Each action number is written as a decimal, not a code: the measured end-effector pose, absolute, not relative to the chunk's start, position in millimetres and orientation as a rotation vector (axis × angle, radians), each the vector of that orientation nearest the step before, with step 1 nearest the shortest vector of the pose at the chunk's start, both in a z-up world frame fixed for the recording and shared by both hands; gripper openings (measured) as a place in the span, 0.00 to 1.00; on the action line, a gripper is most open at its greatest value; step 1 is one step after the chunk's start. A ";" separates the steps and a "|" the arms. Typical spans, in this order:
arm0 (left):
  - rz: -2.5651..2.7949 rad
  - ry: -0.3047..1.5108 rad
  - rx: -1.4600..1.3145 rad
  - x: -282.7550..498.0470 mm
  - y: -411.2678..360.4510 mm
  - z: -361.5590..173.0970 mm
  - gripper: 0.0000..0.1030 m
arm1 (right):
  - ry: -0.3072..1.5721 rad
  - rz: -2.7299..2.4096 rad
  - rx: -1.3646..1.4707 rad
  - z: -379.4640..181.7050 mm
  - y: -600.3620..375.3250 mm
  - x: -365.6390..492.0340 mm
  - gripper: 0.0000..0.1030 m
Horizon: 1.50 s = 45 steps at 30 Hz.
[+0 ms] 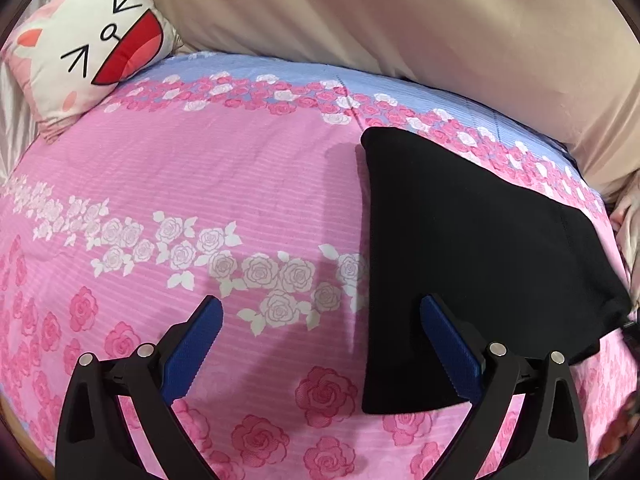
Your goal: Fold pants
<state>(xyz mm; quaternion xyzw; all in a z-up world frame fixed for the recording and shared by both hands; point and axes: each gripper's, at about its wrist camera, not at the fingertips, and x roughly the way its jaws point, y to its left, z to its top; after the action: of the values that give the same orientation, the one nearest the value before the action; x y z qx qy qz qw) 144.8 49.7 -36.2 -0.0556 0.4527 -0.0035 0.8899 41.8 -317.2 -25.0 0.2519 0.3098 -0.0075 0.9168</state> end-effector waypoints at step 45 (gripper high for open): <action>-0.207 0.967 -0.064 155.8 5.4 -66.9 0.50 | 0.800 -0.179 0.359 -66.7 -305.6 46.5 0.18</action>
<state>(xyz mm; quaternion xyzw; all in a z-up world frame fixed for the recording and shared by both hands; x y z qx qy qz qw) 155.8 5.4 -66.9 -0.0309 0.4638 -0.0991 0.8798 46.5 -305.6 -66.7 0.1735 0.3869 -0.0867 0.9015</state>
